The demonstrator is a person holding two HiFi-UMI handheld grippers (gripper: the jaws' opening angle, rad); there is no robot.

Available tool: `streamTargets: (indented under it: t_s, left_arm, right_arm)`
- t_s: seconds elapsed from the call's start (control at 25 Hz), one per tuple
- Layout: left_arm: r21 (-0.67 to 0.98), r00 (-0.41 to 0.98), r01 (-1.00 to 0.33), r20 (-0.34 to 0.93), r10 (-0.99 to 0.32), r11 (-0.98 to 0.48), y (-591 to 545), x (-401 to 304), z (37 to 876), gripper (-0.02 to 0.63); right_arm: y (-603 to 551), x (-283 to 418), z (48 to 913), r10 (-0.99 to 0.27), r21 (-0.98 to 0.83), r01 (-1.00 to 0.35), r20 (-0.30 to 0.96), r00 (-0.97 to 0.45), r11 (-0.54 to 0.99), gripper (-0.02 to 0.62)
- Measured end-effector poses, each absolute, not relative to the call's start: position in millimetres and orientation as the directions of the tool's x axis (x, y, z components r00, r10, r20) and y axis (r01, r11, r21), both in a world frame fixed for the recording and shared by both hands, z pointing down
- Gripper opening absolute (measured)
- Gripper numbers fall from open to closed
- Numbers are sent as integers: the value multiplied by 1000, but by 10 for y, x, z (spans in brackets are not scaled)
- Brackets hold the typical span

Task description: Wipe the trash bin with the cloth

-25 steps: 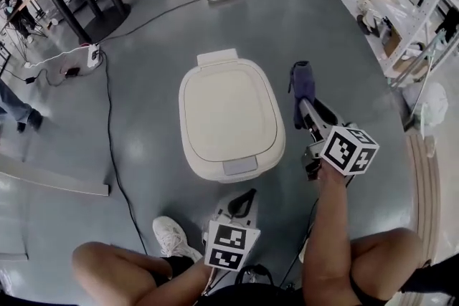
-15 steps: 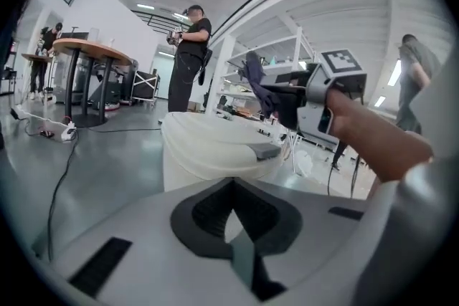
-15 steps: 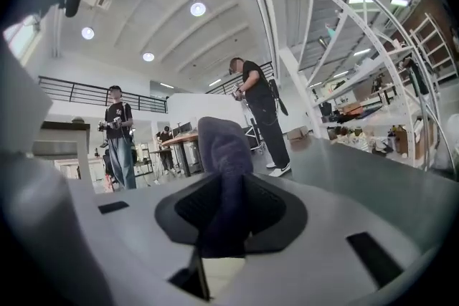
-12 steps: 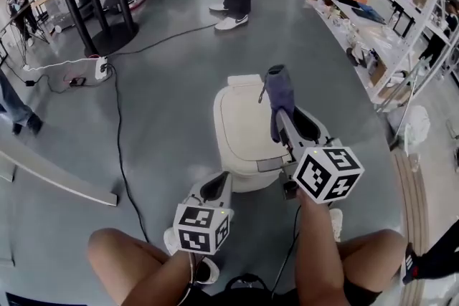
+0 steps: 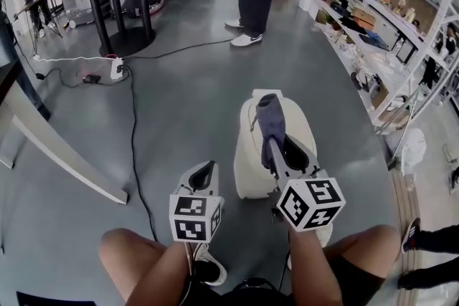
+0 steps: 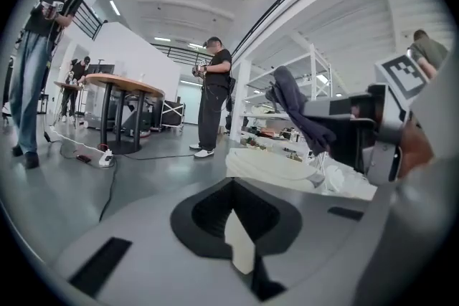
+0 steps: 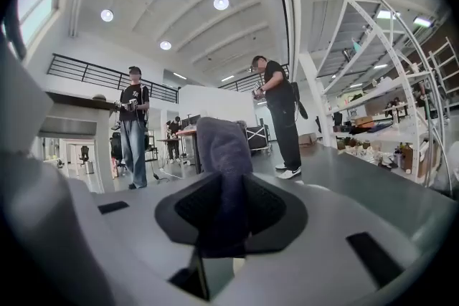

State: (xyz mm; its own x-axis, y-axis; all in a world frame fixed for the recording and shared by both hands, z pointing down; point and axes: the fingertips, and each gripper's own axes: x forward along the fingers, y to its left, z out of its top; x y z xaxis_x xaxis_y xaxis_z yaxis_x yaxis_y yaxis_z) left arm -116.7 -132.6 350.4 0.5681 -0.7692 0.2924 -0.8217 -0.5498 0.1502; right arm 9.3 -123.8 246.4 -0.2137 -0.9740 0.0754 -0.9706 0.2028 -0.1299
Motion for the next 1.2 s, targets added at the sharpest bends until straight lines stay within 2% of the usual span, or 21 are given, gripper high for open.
streamTargets:
  t_s: [0.16, 0.36, 0.6, 0.88, 1.2]
  left_arm:
    - [192, 579, -815, 330, -746, -547, -1345, -1287, 3610, 0]
    - [129, 538, -839, 343, -770, -529, -1314, -1425, 3681, 0]
    - [157, 532, -846, 327, -781, -510, -1276, -1552, 3652, 0]
    - [153, 537, -841, 357, -765, -519, -1216, -1524, 3807, 0]
    - [153, 522, -848, 401, -753, -507, -1271, -1609, 4058, 0]
  right_arm:
    - [-1151, -144, 2698, -975, -156, -971, 100, -199, 183, 94]
    - [-1054, -312, 3088, -979, -179, -976, 141, -149, 123, 94]
    - [-994, -520, 3637, -954, -234, -964, 238, -181, 125, 94]
    - [-1046, -529, 4130, -923, -408, -911, 329, -202, 54, 94]
    - [-1129, -456, 4477, -901, -467, -884, 390, -190, -16, 94]
